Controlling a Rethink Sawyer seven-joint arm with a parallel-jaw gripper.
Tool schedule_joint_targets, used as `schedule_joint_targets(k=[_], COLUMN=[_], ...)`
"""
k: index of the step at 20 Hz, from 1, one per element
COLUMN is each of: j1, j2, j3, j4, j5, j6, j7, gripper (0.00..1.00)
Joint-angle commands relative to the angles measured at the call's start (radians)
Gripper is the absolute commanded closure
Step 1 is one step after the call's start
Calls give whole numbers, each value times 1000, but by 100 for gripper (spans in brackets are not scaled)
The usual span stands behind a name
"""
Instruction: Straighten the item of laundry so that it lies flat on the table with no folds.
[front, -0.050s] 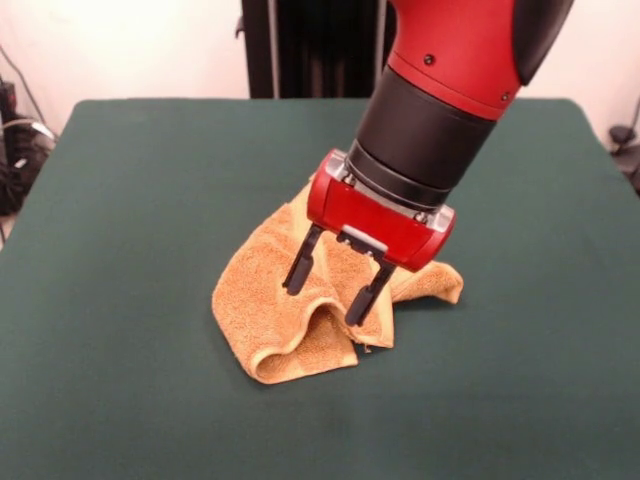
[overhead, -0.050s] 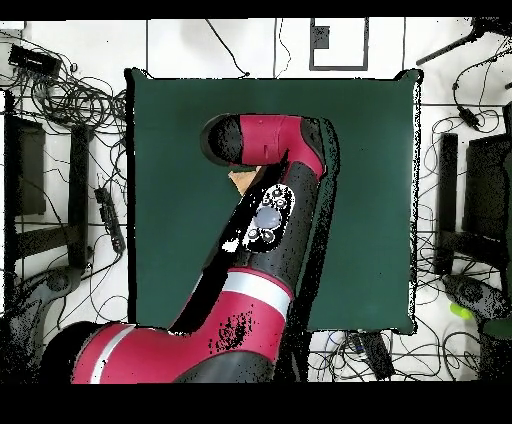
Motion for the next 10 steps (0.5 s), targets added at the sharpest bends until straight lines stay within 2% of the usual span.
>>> schedule_joint_targets(k=[1, 10], j1=[11, 13], j2=[87, 130], j3=[38, 16], j4=[-3, -5], j5=[-29, -35], j6=[0, -28], j7=[142, 157], gripper=[0, 0])
